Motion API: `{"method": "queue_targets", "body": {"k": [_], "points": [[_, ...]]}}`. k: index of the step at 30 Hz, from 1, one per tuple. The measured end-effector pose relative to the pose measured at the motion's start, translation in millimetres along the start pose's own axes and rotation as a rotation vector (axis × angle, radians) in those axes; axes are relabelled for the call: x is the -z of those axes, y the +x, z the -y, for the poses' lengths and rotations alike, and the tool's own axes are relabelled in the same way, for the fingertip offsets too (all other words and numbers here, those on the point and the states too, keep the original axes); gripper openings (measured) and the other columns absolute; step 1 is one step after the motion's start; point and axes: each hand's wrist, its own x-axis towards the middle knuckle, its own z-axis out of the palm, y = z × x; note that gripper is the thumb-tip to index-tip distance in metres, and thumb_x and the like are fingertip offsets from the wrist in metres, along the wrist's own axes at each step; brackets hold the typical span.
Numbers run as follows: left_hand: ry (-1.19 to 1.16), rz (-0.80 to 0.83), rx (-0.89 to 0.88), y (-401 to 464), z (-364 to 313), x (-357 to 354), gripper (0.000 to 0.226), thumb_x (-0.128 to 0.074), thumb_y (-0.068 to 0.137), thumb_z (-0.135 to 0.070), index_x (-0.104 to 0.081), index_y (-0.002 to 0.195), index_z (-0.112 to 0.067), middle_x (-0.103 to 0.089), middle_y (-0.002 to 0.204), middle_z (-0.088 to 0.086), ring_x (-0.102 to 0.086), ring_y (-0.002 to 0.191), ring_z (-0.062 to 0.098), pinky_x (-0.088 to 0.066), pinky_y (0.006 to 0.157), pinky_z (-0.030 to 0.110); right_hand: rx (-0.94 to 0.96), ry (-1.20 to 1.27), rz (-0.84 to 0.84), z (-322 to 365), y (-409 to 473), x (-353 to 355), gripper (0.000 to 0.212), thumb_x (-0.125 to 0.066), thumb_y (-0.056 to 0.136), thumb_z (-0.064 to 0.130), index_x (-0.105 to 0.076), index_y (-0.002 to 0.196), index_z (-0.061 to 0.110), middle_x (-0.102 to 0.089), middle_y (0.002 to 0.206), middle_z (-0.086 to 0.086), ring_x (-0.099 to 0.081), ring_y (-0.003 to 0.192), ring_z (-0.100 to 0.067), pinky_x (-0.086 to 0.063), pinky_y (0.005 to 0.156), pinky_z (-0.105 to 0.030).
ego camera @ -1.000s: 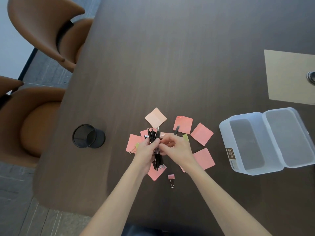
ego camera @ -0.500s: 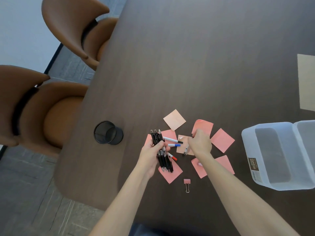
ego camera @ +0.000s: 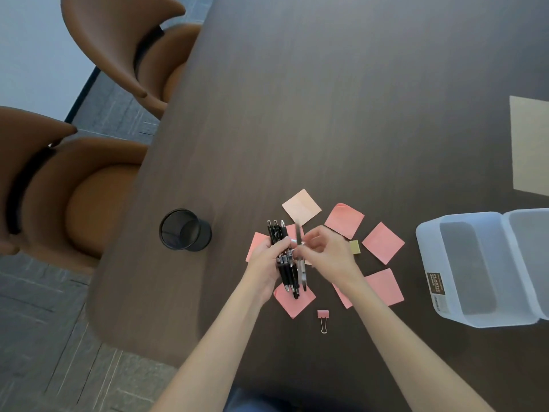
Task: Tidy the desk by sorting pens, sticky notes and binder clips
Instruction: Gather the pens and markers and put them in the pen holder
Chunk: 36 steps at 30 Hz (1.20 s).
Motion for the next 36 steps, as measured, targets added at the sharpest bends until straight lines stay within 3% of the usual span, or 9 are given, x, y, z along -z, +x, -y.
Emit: {"method": "queue_targets", "body": {"k": [3, 9, 12, 16, 20, 23, 25, 28, 36], "points": [[0.033, 0.018, 0.001, -3.3, -2.3, 0.1, 0.025, -0.061, 0.097, -0.012, -0.063, 0.12, -0.002, -0.072, 0.096, 0.011, -0.071, 0.072, 0.018, -0.059, 0.059, 0.034, 0.082, -0.036, 0.017, -0.4, -7.9, -15.4, 0.007, -0.076, 0.078, 0.025, -0.07, 0.08, 0.026, -0.07, 0.072, 0.012, -0.066, 0.069, 0.0, -0.049, 0.065, -0.017], [0.043, -0.042, -0.022, 0.5, -3.8, 21.6, 0.018, -0.061, 0.096, -0.004, -0.067, 0.112, -0.005, -0.072, 0.1, 0.014, -0.07, 0.082, 0.024, -0.06, 0.065, 0.035, 0.072, 0.037, 0.019, -6.0, -11.1, -31.2, 0.012, -0.069, 0.085, 0.018, -0.078, 0.091, 0.024, -0.075, 0.08, 0.012, -0.069, 0.077, -0.003, -0.053, 0.073, -0.02], [0.054, -0.09, -0.039, 1.5, -4.1, 33.2, 0.013, -0.057, 0.098, -0.003, -0.066, 0.106, -0.007, -0.073, 0.089, 0.008, -0.072, 0.075, 0.016, -0.059, 0.064, 0.029, 0.029, -0.17, -0.066, -18.9, -10.3, -40.9, 0.008, -0.068, 0.088, 0.022, -0.073, 0.091, 0.018, -0.068, 0.081, 0.007, -0.064, 0.077, -0.012, -0.046, 0.065, -0.021], [0.033, -0.12, -0.024, 1.7, 0.0, 45.2, 0.016, -0.057, 0.098, -0.003, -0.067, 0.11, -0.007, -0.071, 0.093, 0.009, -0.069, 0.087, 0.021, -0.059, 0.088, 0.041, 0.023, -0.554, 0.027, -30.0, -13.0, -69.3, 0.023, -0.065, 0.091, 0.035, -0.057, 0.102, 0.017, -0.062, 0.089, 0.001, -0.062, 0.078, -0.02, -0.041, 0.056, -0.026], [0.032, -0.128, -0.021, -0.1, 1.8, 55.3, 0.02, -0.056, 0.099, -0.003, -0.065, 0.117, -0.006, -0.072, 0.096, 0.009, -0.07, 0.091, 0.023, -0.06, 0.085, 0.037, 0.033, -0.658, -0.062, -30.9, -14.6, -85.1, 0.019, -0.062, 0.094, 0.025, -0.056, 0.11, 0.017, -0.066, 0.101, -0.002, -0.064, 0.086, -0.019, -0.039, 0.06, -0.024], [0.079, -0.125, -0.04, -1.0, -0.8, 61.9, 0.019, -0.055, 0.1, -0.004, -0.065, 0.116, -0.007, -0.074, 0.095, 0.007, -0.072, 0.088, 0.019, -0.058, 0.077, 0.031, 0.071, -0.596, -0.089, -26.0, -16.3, -84.2, 0.013, -0.058, 0.095, 0.024, -0.062, 0.106, 0.018, -0.067, 0.093, 0.001, -0.063, 0.079, -0.016, -0.041, 0.058, -0.021], [0.096, -0.12, -0.06, -0.4, -3.5, 64.0, 0.018, -0.055, 0.099, -0.003, -0.064, 0.115, -0.005, -0.072, 0.094, 0.009, -0.071, 0.086, 0.02, -0.058, 0.076, 0.031, 0.091, -0.345, -0.051, -12.0, -20.1, -78.8, 0.008, -0.063, 0.093, 0.028, -0.063, 0.1, 0.024, -0.066, 0.079, 0.007, -0.062, 0.07, -0.011, -0.04, 0.055, -0.016], [0.136, -0.087, -0.09, -0.9, -12.2, 66.1, 0.022, -0.057, 0.098, -0.004, -0.065, 0.118, -0.003, -0.073, 0.112, 0.021, -0.069, 0.103, 0.031, -0.055, 0.092, 0.043, 0.14, 0.0, 0.056, 21.7, -29.7, -68.1, 0.031, -0.07, 0.087, 0.018, -0.063, 0.109, 0.039, -0.069, 0.073, 0.012, -0.063, 0.069, 0.004, -0.044, 0.062, -0.006], [0.202, -0.102, -0.274, -10.9, -56.7, 80.2, 0.016, -0.051, 0.101, -0.004, -0.065, 0.11, -0.006, -0.072, 0.109, 0.014, -0.067, 0.103, 0.028, -0.053, 0.096, 0.04, 0.228, -0.057, 0.047, 81.5, -15.1, -88.7, 0.015, -0.073, 0.085, 0.025, -0.074, 0.1, 0.025, -0.072, 0.085, 0.009, -0.064, 0.074, -0.004, -0.049, 0.068, -0.021]]}}
